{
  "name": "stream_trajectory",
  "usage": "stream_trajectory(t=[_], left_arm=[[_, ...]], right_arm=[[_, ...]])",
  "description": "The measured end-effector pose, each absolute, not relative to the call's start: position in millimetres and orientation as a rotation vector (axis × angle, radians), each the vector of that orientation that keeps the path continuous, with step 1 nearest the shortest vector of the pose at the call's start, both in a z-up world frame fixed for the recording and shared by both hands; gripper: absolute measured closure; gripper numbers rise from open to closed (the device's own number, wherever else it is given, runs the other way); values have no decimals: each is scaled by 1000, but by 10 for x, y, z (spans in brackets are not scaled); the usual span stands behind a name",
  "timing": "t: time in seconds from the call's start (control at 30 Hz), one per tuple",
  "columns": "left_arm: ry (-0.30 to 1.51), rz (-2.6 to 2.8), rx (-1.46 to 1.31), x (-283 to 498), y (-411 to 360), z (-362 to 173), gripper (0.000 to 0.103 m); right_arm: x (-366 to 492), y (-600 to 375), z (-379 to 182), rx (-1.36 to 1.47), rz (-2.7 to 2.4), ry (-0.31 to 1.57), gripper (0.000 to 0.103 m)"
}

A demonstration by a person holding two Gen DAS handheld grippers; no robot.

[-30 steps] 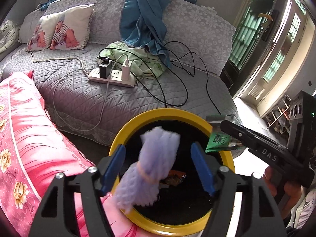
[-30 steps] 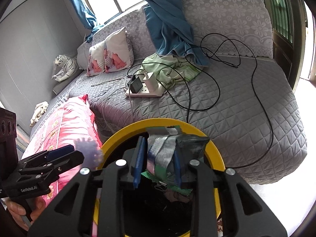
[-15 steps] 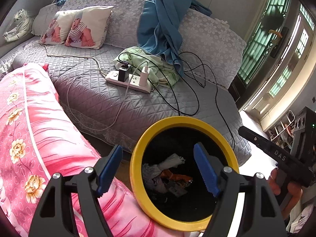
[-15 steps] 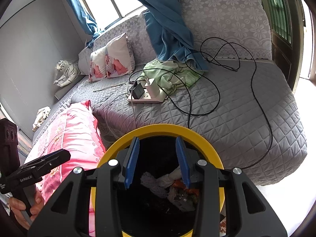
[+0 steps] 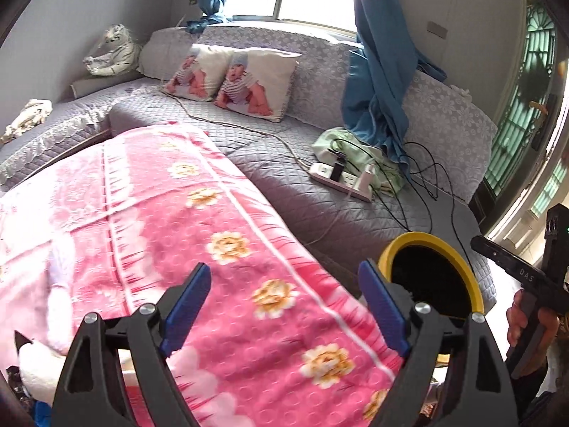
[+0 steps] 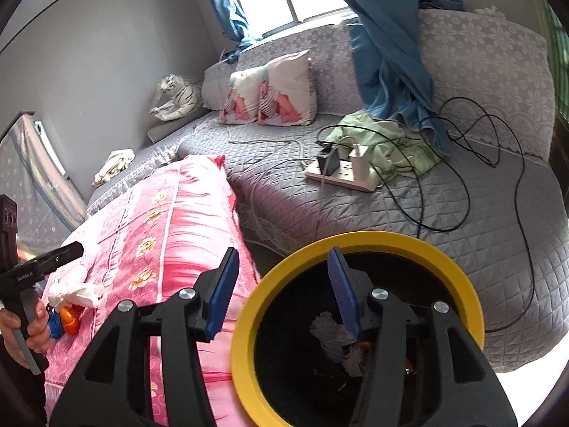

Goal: Collect trash
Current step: 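Move both open tools back over the trash on the bed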

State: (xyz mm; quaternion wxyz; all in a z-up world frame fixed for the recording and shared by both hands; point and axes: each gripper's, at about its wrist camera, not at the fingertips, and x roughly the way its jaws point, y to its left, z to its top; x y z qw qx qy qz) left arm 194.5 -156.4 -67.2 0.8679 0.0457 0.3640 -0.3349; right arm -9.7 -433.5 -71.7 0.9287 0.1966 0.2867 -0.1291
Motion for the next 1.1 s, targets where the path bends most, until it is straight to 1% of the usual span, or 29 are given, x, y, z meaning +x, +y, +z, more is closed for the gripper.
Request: stream_trajectory(t=[0.03, 0.3, 0.5, 0.77, 1.1], left_arm=[[752, -671, 91, 1957, -1404, -646, 16], [712, -439, 1, 2050, -88, -504, 13], [711, -299, -50, 2017, 637, -545, 11], [737, -200, -111, 1889, 1218, -764, 11], [789, -196, -104, 1875, 1482, -1034, 11]], right_arm=[[-33, -4234, -704, 385, -241, 591, 50], [479, -3464, -566, 234, -59, 604, 42], [813, -2828, -511, 128, 74, 621, 41], [1118, -2008, -599, 1, 222, 677, 41], [1369, -1196, -793, -193, 328, 704, 42]])
